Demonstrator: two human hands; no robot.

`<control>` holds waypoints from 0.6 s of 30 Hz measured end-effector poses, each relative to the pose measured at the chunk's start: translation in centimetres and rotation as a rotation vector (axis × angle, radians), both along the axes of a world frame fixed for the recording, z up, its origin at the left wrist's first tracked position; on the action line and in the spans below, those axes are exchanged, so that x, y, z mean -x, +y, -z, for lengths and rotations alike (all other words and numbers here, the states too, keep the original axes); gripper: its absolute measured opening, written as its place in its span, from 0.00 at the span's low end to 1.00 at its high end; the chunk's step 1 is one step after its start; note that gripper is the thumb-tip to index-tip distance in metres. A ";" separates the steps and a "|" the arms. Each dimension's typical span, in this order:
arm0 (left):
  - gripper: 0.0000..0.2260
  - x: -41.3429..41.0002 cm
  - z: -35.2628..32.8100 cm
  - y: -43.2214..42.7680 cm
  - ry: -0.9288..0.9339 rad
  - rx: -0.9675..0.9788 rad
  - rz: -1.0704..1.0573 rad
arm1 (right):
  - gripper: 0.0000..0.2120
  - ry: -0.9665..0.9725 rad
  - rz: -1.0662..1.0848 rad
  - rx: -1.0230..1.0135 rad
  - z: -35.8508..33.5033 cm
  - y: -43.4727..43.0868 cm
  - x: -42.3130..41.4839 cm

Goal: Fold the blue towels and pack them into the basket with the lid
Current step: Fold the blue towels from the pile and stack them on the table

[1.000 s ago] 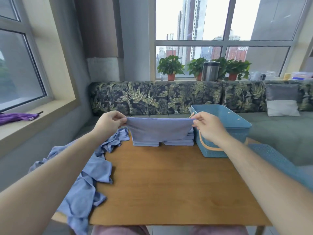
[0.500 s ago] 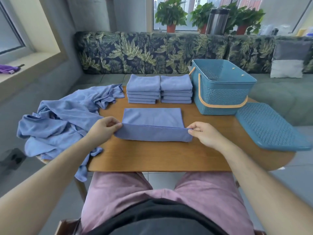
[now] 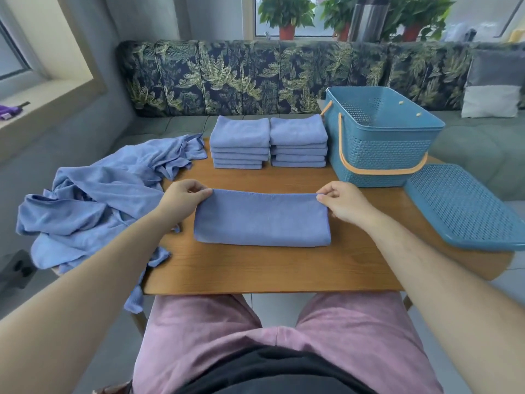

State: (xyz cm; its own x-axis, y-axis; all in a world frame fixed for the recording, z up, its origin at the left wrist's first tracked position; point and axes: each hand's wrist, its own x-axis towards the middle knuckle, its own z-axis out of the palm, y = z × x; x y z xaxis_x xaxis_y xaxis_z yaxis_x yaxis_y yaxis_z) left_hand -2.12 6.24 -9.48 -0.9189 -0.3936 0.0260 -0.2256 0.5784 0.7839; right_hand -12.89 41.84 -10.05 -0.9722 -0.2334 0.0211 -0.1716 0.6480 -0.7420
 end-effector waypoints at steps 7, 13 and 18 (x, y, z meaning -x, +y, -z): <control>0.07 6.0 3.6 -0.7 -0.026 0.142 -0.042 | 0.03 0.038 0.080 -0.150 2.3 -2.0 4.2; 0.08 6.7 4.9 0.3 -0.020 0.354 -0.150 | 0.08 0.122 0.107 -0.341 3.5 -2.9 3.9; 0.13 5.5 4.5 6.7 0.232 0.647 0.064 | 0.24 0.339 0.006 -0.475 2.5 -8.0 -0.9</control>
State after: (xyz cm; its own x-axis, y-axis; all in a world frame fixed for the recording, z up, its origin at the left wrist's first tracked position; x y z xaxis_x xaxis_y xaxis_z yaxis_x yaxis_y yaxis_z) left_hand -7.59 12.95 -14.02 -0.8821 -0.1774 0.4364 -0.0431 0.9529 0.3002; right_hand -12.03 33.83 -12.59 -0.9306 -0.2878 0.2260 -0.3442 0.8981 -0.2737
